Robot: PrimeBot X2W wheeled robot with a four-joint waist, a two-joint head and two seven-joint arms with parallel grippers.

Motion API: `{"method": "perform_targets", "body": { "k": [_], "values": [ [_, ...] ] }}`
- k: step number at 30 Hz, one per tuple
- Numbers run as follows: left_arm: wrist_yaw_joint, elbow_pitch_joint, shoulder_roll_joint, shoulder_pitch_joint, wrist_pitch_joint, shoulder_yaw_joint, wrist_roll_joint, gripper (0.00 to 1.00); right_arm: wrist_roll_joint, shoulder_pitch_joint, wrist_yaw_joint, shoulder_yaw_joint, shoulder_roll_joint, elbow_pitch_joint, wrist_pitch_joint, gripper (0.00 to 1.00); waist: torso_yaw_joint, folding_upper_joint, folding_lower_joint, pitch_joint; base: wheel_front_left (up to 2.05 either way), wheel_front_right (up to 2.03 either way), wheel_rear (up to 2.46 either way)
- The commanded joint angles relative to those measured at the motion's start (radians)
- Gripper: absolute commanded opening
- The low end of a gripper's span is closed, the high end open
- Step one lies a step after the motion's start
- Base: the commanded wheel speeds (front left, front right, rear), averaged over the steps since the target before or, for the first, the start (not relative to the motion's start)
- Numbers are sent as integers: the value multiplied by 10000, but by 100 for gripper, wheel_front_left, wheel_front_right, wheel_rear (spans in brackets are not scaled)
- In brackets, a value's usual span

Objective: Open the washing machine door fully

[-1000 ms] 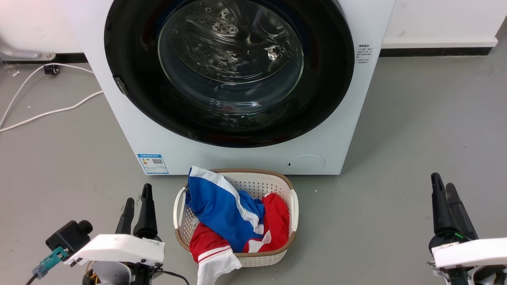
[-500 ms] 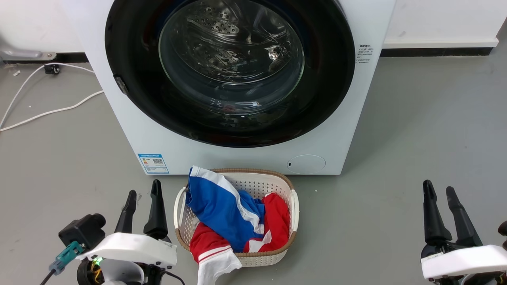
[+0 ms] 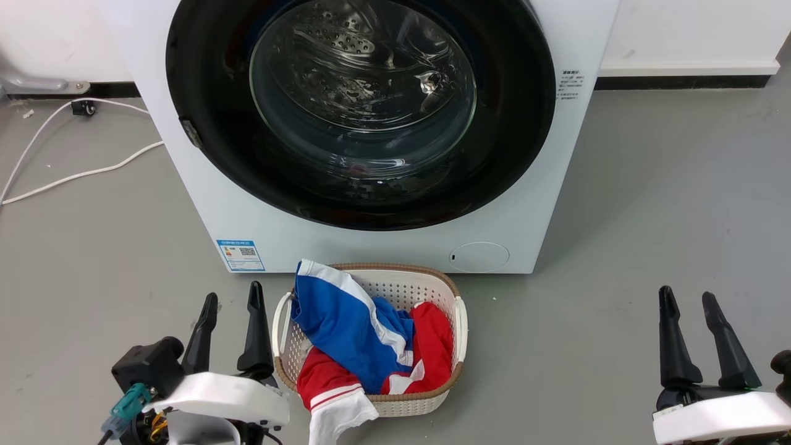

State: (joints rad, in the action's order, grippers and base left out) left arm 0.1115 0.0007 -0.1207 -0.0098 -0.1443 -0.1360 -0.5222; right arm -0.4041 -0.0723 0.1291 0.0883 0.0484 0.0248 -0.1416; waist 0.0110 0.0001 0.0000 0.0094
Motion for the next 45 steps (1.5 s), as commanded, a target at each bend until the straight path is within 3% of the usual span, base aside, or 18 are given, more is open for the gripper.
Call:
{"method": "perform_targets", "body": {
  "k": [1,45],
  "values": [
    [40,-171,-72,29,-119,-61,383,100,347,-59,17,-16,32,203,-129,100,6,-1,0,-5,0,0,0],
    [-580,62,663,682,-1046,417,3683,100,3150,-753,23,-29,30,1030,-1074,100,93,-1,0,-38,0,0,0]
  ]
}}
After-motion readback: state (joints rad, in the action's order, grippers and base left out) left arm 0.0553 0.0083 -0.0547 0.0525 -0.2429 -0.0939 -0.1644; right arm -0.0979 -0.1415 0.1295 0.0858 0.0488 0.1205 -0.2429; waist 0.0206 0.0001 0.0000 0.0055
